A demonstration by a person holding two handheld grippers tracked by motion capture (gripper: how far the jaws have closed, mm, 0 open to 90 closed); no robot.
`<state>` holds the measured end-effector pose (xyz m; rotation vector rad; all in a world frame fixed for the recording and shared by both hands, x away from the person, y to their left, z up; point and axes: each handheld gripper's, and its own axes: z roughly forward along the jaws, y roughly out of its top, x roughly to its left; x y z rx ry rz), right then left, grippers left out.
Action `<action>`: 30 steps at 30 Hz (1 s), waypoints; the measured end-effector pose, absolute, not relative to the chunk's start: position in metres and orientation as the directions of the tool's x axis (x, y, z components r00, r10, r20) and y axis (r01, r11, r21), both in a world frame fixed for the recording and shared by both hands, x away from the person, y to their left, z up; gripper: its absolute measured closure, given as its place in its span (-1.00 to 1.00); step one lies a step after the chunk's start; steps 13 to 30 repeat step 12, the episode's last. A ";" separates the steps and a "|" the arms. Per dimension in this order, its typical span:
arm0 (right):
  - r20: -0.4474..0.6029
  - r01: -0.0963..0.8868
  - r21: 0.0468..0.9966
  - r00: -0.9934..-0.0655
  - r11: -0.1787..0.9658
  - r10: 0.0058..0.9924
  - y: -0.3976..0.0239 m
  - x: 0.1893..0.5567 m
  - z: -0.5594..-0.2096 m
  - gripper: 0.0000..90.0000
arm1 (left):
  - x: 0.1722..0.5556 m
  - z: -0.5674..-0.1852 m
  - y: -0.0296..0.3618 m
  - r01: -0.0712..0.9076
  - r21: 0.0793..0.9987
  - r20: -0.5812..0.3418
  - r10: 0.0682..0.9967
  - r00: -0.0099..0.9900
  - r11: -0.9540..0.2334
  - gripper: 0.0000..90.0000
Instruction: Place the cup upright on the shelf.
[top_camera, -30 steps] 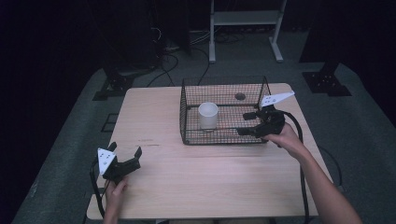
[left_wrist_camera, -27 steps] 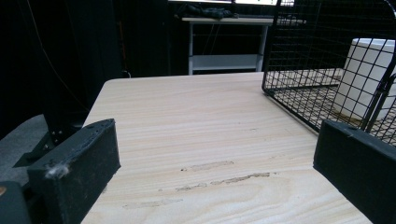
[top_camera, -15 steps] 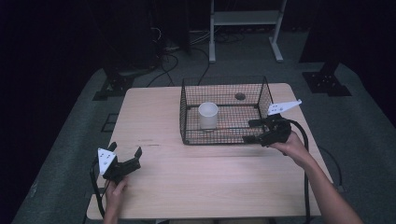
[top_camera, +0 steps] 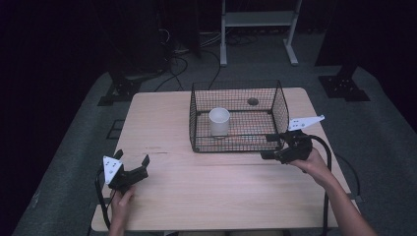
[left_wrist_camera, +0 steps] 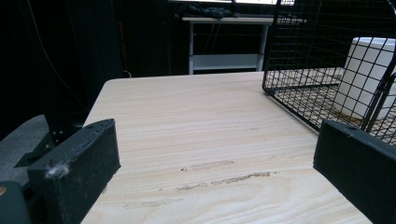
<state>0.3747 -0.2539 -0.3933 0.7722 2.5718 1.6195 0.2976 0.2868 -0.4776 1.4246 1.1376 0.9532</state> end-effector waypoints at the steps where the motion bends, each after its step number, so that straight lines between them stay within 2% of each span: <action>1: 0.247 0.401 0.847 -0.879 0.350 0.408 -0.254 0.373 -0.394 -0.71 | 0.298 -0.478 0.287 0.153 0.988 -0.018 0.972 0.236 -0.019 -1.00; 8: 0.231 0.397 0.848 -0.873 0.352 0.429 -0.257 0.360 -0.405 -0.70 | 0.298 -0.478 0.287 0.152 0.988 -0.018 0.972 0.233 -0.019 -1.00; 12: 0.176 0.368 0.859 -0.866 0.356 0.469 -0.257 0.342 -0.412 -0.71 | 0.298 -0.478 0.287 0.152 0.988 -0.018 0.972 0.232 -0.018 -1.00; 30: 0.176 0.368 0.859 -0.866 0.356 0.469 -0.257 0.342 -0.412 -0.71 | 0.298 -0.478 0.287 0.152 0.988 -0.018 0.972 0.232 -0.018 -1.00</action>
